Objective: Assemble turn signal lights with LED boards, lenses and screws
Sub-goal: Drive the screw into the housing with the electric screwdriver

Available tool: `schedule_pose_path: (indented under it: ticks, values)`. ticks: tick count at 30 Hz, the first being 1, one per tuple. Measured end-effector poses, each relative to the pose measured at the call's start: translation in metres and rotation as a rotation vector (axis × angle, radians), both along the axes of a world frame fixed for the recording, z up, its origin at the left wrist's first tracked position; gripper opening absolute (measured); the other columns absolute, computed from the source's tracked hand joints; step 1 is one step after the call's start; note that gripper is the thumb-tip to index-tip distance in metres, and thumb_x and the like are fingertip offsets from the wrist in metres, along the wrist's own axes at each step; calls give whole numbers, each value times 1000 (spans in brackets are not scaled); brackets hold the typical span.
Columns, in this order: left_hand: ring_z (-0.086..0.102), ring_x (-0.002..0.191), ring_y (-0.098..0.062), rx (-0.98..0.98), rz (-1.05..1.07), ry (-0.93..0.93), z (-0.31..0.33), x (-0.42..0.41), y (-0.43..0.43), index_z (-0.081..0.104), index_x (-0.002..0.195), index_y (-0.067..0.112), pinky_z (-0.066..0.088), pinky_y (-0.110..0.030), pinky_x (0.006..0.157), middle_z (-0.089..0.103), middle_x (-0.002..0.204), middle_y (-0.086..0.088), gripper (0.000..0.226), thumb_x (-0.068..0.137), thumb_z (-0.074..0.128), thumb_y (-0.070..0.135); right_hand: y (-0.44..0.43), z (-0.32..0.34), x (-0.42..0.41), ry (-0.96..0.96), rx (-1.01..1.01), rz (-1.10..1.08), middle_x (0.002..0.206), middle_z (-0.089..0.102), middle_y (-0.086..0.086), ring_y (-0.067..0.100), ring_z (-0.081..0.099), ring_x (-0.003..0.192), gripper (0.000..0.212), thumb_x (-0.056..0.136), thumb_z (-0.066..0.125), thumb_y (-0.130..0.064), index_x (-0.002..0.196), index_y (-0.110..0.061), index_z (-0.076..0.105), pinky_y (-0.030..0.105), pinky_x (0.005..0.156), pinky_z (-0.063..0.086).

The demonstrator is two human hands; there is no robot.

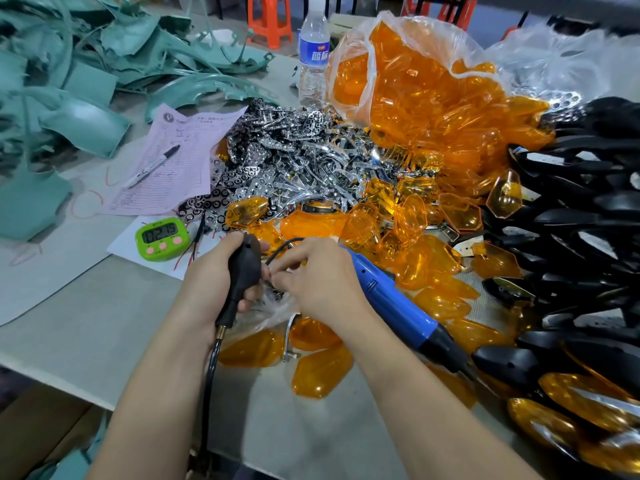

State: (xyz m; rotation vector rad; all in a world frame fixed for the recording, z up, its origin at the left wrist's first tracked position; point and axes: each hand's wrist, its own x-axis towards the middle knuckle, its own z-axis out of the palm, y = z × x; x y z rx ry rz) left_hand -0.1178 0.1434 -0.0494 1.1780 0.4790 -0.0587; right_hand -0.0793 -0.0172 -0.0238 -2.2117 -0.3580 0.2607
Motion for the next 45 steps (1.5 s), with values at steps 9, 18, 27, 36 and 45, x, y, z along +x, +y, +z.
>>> schedule_pose_path:
  ticks: [9,18,27,36,45]
  values:
    - [44,44,-19,2,-54,-68,20,-2,-29,76,113,12,32,-20,34,65,77,-16,54,110,37,50,-33,32,-11,152,689,-265,69,76,2,11,67,59,24,82,78,6,78,-17,82,21,57,53]
    - [41,34,-22,237,-68,-106,40,-3,-92,71,68,5,31,-20,33,55,51,-19,65,109,41,44,-77,57,-23,18,498,-229,69,77,-2,11,72,62,16,79,84,-2,81,-19,84,24,62,56]
    - [45,32,-20,357,-114,-131,43,3,-114,68,59,13,32,-23,33,57,47,-10,64,107,41,45,-89,50,-19,9,406,-291,70,77,-2,19,76,70,12,75,88,-10,76,-20,83,43,72,64]
    - [45,39,-26,178,-220,-141,40,1,-123,75,71,8,34,-24,35,62,65,-27,63,102,43,53,-107,58,-1,440,480,-176,54,59,-2,3,47,40,24,80,87,-13,75,-13,64,15,39,34]
    - [47,41,-22,15,-223,-112,41,2,-129,67,89,-3,33,-23,33,62,67,-19,58,109,41,44,-115,51,-8,492,604,-121,57,51,1,12,44,53,16,99,68,-21,87,-14,59,20,46,31]
